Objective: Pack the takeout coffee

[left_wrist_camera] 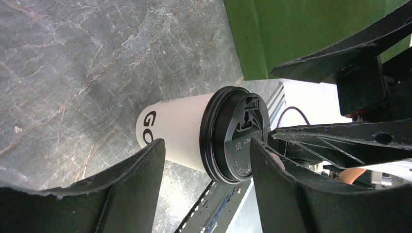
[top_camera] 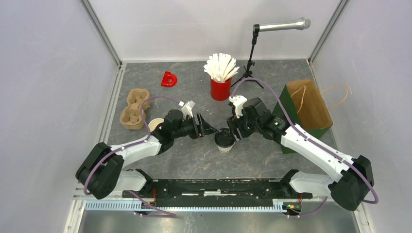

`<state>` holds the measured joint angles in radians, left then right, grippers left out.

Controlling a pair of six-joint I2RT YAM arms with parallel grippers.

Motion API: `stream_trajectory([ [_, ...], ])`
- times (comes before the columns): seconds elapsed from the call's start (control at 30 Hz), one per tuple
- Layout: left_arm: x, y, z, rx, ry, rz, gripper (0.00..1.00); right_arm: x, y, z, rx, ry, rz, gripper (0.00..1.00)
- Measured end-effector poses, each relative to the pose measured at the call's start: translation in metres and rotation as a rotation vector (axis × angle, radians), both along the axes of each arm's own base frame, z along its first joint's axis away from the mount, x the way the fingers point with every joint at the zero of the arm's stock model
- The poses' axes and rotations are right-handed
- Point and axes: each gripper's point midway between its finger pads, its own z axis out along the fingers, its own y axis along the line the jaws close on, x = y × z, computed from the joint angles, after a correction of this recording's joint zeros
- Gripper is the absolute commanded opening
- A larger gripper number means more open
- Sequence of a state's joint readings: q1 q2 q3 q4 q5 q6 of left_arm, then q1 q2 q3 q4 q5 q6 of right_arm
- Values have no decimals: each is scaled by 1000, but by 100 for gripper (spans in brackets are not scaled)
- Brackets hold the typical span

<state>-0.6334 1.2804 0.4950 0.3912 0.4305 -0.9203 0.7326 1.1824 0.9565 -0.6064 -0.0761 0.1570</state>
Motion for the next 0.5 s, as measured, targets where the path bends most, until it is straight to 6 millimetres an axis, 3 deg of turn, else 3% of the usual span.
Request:
stream_trajectory([
  [0.2,1,-11,-6,40,-24,-46,59,9,5,0,105,-23,-33,65],
  [0.5,-9,-23,-12,94,-43,-108,55,6,0,-16,186,-9,-68,61],
])
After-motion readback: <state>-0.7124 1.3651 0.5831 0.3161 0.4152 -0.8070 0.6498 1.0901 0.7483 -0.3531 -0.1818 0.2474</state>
